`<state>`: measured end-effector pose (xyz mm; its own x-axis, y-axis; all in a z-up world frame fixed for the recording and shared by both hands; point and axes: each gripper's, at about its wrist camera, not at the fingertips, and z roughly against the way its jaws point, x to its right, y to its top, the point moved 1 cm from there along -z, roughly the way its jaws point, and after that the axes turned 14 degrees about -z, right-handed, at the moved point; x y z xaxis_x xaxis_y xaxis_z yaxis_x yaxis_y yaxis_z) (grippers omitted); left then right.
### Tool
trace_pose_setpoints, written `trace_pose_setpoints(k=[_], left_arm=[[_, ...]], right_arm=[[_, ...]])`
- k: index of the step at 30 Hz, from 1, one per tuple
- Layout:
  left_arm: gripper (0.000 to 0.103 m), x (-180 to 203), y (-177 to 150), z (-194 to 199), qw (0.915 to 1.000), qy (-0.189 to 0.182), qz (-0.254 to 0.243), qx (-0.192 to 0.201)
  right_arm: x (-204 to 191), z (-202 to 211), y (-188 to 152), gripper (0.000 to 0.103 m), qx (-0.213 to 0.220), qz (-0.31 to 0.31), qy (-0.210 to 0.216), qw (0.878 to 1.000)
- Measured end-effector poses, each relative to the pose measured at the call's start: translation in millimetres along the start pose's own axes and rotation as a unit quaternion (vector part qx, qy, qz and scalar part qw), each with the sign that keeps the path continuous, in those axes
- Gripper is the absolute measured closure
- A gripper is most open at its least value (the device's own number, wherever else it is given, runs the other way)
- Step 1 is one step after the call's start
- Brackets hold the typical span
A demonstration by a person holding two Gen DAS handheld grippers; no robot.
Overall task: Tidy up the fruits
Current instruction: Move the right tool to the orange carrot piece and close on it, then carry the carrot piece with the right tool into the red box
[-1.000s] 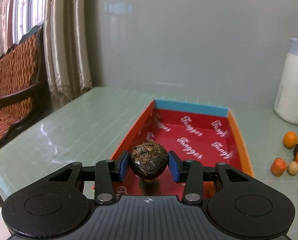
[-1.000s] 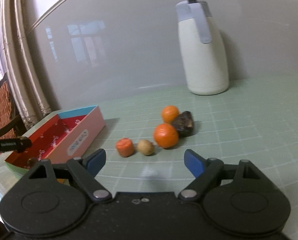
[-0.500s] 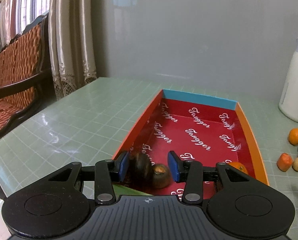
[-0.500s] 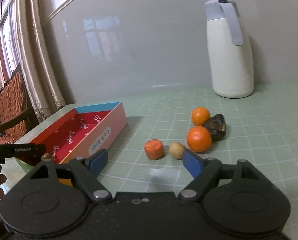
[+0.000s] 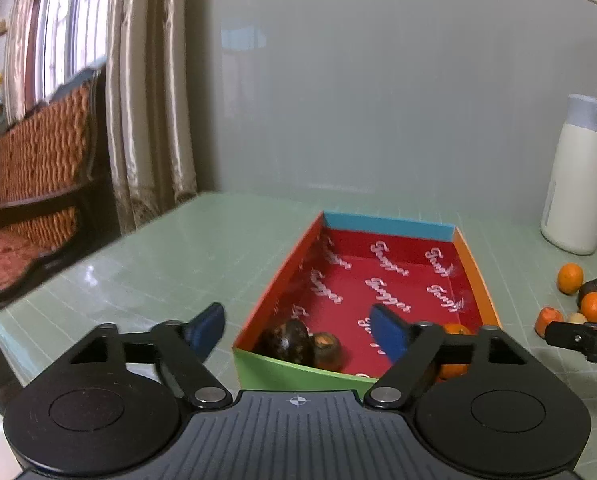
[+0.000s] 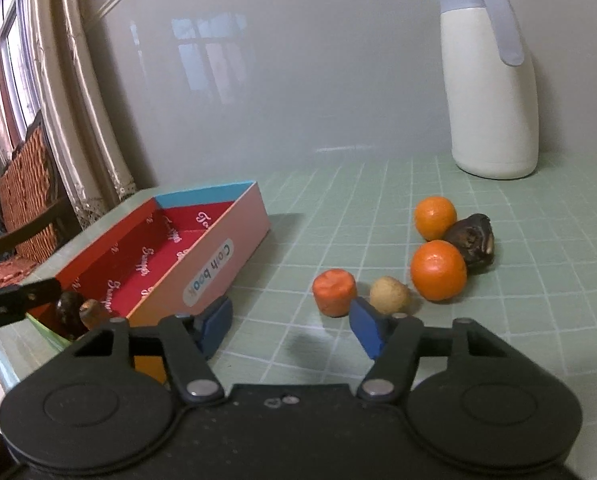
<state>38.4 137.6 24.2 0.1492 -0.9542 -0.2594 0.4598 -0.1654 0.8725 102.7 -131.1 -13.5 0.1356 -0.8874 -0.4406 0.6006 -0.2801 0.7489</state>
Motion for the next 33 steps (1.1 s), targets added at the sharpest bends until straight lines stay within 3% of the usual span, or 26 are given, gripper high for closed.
trace_pose_setpoints(k=[6,14,21,27,29,33], left_arm=[[0.018,0,-2,8,0.9996,0.007,-0.013,0.023],[0.016,-10,-9,2,0.9999,0.011,0.007,0.006],[0.016,-14,-15,-1,0.9997,0.02,0.013,-0.001],[0.015,-16,-19,-2,0.9996,0.024,0.015,-0.007],[0.015,-16,-20,-3,0.9995,0.023,0.017,-0.009],[0.015,-15,-21,-4,0.9995,0.025,0.017,-0.011]], right_arm=[[0,-14,5,0.047,-0.011,0.004,-0.02,1.0],[4,-31,11,0.049,-0.022,0.001,-0.037,0.999],[5,-44,18,0.061,-0.024,0.002,-0.049,0.998],[0,-50,13,0.063,-0.027,0.032,-0.065,0.997],[-2,-50,13,0.072,-0.027,0.037,-0.065,0.997],[-2,-46,13,0.073,-0.022,0.034,-0.055,0.998]])
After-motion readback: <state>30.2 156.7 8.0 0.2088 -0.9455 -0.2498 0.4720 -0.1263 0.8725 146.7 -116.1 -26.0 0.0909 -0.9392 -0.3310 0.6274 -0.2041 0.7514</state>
